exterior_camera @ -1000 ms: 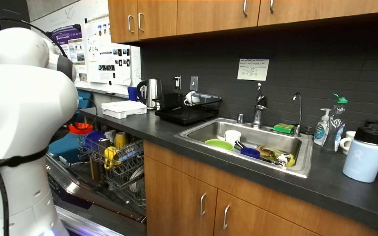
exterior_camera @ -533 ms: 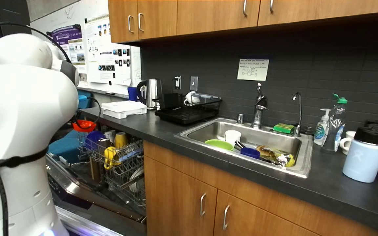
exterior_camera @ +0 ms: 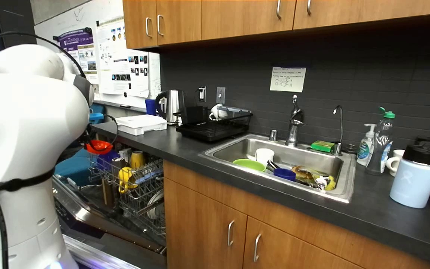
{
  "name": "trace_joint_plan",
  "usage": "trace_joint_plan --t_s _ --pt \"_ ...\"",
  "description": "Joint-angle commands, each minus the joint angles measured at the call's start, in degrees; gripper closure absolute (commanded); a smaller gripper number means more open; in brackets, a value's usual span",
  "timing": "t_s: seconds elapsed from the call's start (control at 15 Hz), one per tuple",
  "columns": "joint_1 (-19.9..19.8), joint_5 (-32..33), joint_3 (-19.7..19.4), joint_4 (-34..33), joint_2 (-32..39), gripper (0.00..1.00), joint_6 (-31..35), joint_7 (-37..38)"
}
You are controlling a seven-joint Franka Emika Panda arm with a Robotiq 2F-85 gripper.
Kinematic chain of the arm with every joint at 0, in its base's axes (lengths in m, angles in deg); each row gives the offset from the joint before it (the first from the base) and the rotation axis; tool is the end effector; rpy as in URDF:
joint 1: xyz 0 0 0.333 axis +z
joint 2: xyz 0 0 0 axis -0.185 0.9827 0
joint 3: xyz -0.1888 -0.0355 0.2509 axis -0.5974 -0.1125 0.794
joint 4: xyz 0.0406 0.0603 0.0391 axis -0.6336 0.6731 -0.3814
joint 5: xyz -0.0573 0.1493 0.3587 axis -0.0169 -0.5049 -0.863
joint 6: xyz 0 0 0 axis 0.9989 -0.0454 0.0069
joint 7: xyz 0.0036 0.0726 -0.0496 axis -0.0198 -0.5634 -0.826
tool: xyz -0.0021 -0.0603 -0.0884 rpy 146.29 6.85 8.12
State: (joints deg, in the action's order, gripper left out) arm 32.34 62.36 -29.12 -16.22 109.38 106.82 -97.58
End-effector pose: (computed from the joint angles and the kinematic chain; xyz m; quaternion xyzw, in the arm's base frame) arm 0.5536 0.5738 0.2058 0.8152 0.5767 -0.0263 0.0454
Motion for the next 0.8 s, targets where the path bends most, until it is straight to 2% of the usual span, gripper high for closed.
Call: trace_joint_plan --t_s 0.0,0.73 --pt "0.5 -2.3 -0.8 -6.6 4.3 0.99 -1.5 -1.1" --pt "3.2 -1.2 -5.5 -14.7 9.7 0.99 -2.9 -1.5"
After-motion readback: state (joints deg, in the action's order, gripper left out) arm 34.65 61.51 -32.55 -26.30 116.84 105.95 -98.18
